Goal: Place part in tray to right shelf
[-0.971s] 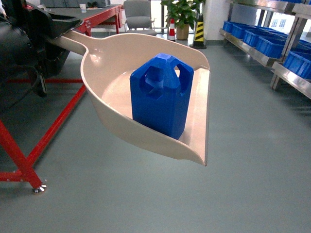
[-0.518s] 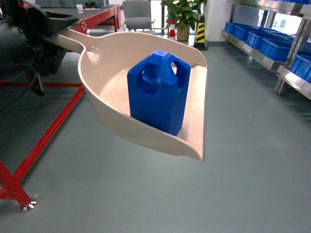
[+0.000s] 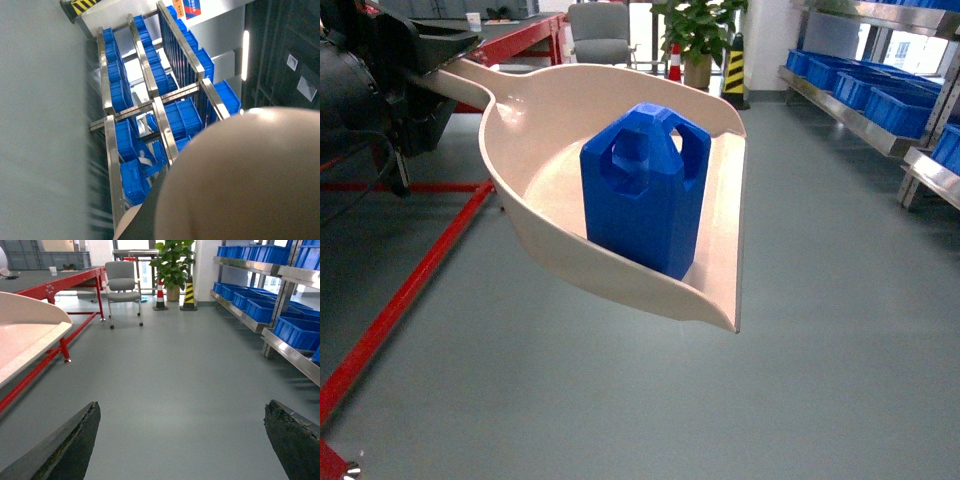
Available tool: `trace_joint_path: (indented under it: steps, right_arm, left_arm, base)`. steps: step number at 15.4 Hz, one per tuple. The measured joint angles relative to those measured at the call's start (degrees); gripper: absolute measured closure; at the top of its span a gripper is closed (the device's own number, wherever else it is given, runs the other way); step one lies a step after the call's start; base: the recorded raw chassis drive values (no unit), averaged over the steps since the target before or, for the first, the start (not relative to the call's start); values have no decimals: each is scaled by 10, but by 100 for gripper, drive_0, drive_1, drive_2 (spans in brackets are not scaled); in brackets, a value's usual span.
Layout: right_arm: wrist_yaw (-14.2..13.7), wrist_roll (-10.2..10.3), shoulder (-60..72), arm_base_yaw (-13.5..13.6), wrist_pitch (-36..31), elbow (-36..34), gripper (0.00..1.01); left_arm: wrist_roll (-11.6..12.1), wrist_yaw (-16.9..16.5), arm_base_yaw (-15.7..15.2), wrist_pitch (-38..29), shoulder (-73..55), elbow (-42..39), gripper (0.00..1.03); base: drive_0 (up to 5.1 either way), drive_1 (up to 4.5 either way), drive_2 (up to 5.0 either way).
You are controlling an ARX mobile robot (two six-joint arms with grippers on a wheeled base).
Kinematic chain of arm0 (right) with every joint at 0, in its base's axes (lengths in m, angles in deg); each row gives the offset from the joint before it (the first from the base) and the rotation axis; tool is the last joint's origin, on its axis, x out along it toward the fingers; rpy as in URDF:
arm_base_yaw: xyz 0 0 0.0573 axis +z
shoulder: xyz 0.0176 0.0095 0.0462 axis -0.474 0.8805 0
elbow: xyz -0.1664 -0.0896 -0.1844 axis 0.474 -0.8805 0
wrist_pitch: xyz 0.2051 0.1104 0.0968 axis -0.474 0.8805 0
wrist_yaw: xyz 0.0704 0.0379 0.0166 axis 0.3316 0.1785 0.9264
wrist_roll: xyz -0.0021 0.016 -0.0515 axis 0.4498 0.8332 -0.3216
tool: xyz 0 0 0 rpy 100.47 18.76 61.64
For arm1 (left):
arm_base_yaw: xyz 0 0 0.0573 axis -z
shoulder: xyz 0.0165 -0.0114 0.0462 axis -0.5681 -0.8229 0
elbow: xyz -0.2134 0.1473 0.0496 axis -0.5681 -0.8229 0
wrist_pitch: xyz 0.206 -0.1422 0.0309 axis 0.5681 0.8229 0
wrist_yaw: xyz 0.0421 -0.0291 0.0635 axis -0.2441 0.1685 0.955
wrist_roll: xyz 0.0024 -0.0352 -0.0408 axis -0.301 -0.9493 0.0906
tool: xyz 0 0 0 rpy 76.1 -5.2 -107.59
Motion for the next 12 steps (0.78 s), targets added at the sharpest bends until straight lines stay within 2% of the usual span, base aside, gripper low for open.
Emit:
trace_joint_path:
  steps: [12]
  right_arm:
    - [0,0,0,0,1,0,3]
  left_arm:
    - [0,0,1,2,0,0,90]
  base:
    - [1,420,-419]
